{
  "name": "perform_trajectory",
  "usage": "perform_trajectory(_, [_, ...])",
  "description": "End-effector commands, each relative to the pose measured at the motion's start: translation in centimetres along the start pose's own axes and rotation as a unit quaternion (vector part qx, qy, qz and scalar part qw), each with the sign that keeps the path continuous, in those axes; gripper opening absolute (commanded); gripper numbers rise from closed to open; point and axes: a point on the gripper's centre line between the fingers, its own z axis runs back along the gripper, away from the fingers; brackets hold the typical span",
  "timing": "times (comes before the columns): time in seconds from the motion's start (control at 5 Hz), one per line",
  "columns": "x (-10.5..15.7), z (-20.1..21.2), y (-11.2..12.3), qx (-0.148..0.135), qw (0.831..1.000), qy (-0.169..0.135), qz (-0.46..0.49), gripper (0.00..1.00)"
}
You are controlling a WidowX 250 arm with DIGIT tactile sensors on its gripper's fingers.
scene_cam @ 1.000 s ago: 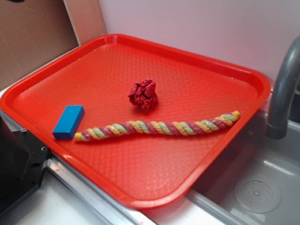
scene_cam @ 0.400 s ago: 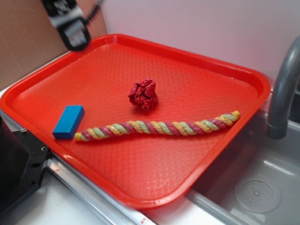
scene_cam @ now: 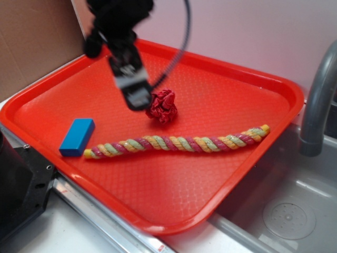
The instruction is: Grab the multicolored rope.
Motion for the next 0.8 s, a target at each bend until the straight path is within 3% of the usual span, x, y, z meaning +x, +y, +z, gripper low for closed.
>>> perform_trajectory(0.0, [0.4,-6.0,-1.7,0.002,1.0,0.023,-0.006,1.0])
perform_trajectory(0.4, [-0.3,-9.7,-0.2,-0.032,0.998,0.056,0.007,1.0])
perform_trajectory(0.6, [-0.2,-10.3,-0.2,-0.044,0.998,0.044,-0.001,0.2])
